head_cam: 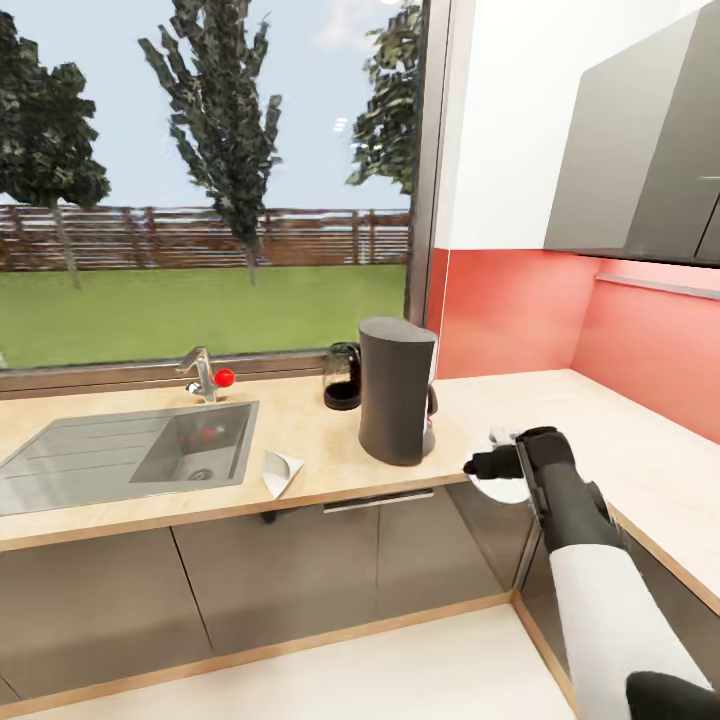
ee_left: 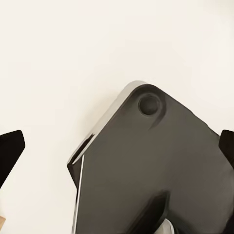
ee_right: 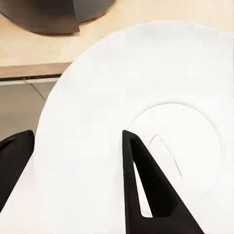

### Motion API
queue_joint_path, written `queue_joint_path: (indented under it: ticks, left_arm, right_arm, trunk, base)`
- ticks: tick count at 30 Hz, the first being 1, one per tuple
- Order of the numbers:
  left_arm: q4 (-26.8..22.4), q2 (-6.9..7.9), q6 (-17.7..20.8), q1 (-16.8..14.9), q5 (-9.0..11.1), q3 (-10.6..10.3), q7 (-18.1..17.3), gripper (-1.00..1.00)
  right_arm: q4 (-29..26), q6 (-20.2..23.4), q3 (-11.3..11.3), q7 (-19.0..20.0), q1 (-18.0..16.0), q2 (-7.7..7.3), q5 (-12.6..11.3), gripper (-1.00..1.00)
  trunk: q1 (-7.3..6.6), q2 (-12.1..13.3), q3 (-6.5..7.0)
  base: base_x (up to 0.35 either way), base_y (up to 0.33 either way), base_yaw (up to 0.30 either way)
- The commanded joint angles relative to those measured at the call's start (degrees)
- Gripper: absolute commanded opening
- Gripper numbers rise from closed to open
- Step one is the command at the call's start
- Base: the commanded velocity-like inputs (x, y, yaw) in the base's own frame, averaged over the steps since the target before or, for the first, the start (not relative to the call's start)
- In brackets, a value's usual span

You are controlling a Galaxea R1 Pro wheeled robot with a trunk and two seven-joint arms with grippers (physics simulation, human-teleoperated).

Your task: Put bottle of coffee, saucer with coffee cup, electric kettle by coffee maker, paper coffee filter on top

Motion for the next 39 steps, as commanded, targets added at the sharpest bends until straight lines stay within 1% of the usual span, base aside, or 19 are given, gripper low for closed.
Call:
queue_joint_path:
  ticks: [1, 2, 3, 5, 6, 8, 12, 16, 24, 35, 39]
  left_arm:
    - [-0.1, -0.02, 0.1, 0.0, 0.3, 0.2, -0.2, 1.0]
    - [-0.2, 0.02, 0.2, 0.0, 0.3, 0.2, 0.0, 1.0]
    - [-0.2, 0.53, 0.3, 0.0, 0.3, 0.2, 0.3, 1.0]
    - [-0.1, 1.43, 0.5, 0.0, 0.5, 0.2, 0.5, 1.0]
    - [0.1, 1.6, 0.7, 0.1, 0.5, 0.3, 0.5, 1.0]
    - [0.3, 1.53, 0.7, 0.1, 0.5, 0.3, 0.5, 1.0]
    - [0.3, 1.52, 0.7, 0.0, 0.5, 0.3, 0.5, 1.0]
    - [-0.3, 1.4, 0.7, 0.0, 0.3, 0.3, 0.5, 1.0]
    - [-0.2, 1.37, 0.6, 0.0, 0.4, 0.3, 0.5, 1.0]
    - [0.4, 1.37, 0.4, 0.1, 0.5, 0.3, 0.4, 1.0]
    - [0.4, 1.37, 0.6, 0.0, 0.5, 0.3, 0.4, 1.0]
  right_arm:
    - [3.8, 0.1, 0.1, 0.2, -2.5, -0.06, 0.9, -1.0]
    - [7.6, 0.1, 0.3, -0.1, -4.7, -0.18, 1.1, -1.0]
    - [13.1, 0.1, 0.4, -0.5, -7.9, -0.64, 1.2, -1.0]
    - [17.6, 0.1, 0.5, -0.7, -10.3, -1.01, 1.4, -1.0]
    - [18.6, 0.1, 0.6, -0.6, -10.9, -1.11, 1.6, -1.0]
    - [18.7, 0.1, 1.1, -0.5, -11.1, -1.16, 1.7, -1.0]
    - [18.4, 0.1, 2.9, -0.4, -11.3, -1.4, 1.8, -1.0]
    - [18.6, 0.1, 3.6, -0.2, -11.3, -1.96, 1.6, -1.0]
    - [19.1, 0.1, 3.7, -0.3, -11.4, -1.67, 1.5, -1.0]
    - [19.2, 0.1, 3.5, -0.2, -11.4, -1.73, 1.5, -1.0]
    - [19.3, 0.1, 3.4, -0.3, -11.3, -2.05, 1.6, -1.0]
  trunk:
    - [0.02, -0.1, -0.04]
    - [0.02, -0.1, -0.04]
    - [0.02, -0.1, -0.04]
    - [0.02, -0.1, -0.04]
    - [0.02, -0.1, -0.04]
    - [0.02, -0.1, -0.04]
    - [0.02, -0.1, -0.04]
    - [0.02, -0.1, -0.13]
    - [0.02, -0.1, -0.7]
    - [0.02, -0.1, -1.53]
    - [0.02, -0.1, -1.58]
  base:
    - [0.0, 0.0, 0.0]
    - [0.023, -0.037, 0.0]
    - [0.09, -0.165, 0.0]
    - [0.131, -0.219, 0.0]
    - [0.169, -0.252, 0.0]
    - [0.175, -0.257, 0.0]
    - [0.18, -0.261, 0.0]
    - [0.188, -0.262, 0.043]
    - [0.171, -0.18, 0.164]
    - [0.015, -0.007, 0.186]
    - [0.261, 0.032, 0.036]
